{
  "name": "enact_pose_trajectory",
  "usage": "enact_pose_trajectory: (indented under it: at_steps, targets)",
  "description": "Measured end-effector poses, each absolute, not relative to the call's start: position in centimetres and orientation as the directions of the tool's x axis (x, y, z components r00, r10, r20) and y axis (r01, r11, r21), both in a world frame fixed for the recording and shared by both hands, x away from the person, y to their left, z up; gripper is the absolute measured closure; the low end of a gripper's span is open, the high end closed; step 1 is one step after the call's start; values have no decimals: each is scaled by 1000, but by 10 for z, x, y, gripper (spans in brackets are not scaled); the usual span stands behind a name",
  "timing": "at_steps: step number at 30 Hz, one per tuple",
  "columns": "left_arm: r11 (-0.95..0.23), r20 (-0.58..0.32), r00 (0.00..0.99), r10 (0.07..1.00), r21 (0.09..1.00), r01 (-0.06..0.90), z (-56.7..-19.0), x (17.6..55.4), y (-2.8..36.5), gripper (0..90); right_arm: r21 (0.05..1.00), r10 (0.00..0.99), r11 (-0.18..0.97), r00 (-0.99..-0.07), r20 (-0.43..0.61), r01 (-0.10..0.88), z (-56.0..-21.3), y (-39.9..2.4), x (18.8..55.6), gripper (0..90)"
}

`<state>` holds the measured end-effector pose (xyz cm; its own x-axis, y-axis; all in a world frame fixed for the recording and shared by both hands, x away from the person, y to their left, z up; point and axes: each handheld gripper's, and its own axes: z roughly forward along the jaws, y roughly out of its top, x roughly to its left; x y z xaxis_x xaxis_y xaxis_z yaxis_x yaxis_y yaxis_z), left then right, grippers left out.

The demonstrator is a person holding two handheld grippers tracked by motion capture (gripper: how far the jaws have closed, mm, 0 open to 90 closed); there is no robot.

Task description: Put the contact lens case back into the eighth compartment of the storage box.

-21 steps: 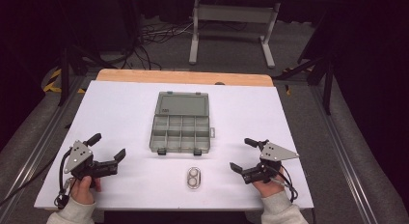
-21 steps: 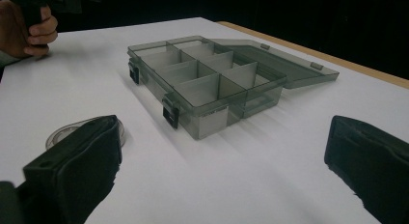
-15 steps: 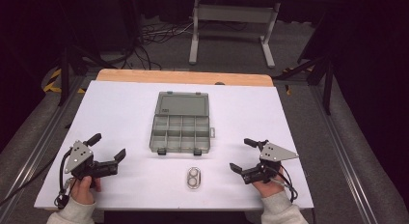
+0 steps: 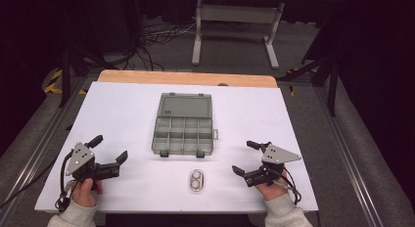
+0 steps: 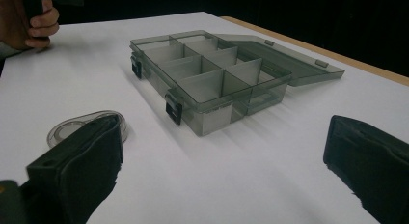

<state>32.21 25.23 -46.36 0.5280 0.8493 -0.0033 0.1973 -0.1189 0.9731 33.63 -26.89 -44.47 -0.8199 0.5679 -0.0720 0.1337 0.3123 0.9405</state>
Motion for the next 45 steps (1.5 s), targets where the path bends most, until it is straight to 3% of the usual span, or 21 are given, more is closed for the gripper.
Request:
enact_pose_trajectory:
  at_steps: [25, 45]
  targets:
    - [-121, -2, 526, 850, 972, 200, -464, 322, 252, 2, 930, 480, 350, -874, -73, 114, -406, -231, 333, 24]
    - [-126, 1, 530, 848, 972, 198, -464, 322, 252, 2, 918, 402, 384, -913, -68, 100, -396, -201, 345, 25]
